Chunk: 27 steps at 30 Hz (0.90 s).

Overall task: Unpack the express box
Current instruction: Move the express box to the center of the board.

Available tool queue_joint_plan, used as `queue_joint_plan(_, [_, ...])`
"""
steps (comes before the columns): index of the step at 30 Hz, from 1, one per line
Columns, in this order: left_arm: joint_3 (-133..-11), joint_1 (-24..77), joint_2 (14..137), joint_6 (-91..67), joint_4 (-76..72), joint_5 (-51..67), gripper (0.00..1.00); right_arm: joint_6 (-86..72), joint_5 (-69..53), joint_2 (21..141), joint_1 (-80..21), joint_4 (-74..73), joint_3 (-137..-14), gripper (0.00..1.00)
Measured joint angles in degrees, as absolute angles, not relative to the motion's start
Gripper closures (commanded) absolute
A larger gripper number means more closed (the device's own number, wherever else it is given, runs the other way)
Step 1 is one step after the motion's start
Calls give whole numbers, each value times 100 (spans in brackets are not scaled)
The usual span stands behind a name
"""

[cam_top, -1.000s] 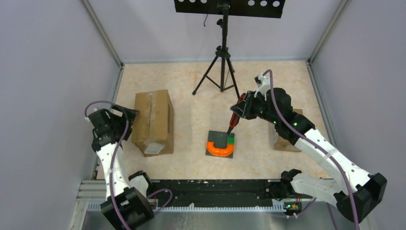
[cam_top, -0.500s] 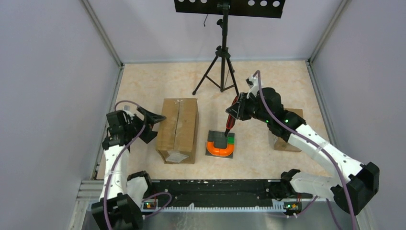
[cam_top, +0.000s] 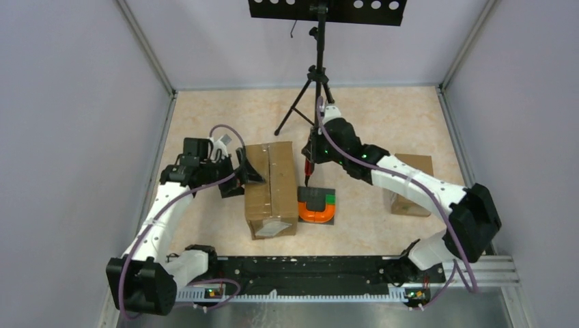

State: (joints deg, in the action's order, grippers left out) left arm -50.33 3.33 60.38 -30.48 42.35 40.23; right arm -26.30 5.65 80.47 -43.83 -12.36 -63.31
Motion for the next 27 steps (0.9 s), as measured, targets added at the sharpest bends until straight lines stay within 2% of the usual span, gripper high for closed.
queue_joint_plan(10, [-4812, 1389, 6224, -2954, 4412, 4182, 2, -2064, 941, 9491, -4591, -913, -7452, 100])
queue_joint_plan(20, [-4139, 2314, 5756, -4261, 3098, 4595, 2, -1389, 440, 9797, -4650, -639, -7813, 100])
queue_joint_plan(23, [-4185, 2469, 5673, -4383, 3057, 4462, 2, -1291, 403, 9802, -4648, -644, -7813, 100])
queue_joint_plan(27, [-4775, 2491, 5677, -4141, 3809, 3647, 2, -1105, 449, 9800, -4678, -696, -7813, 100])
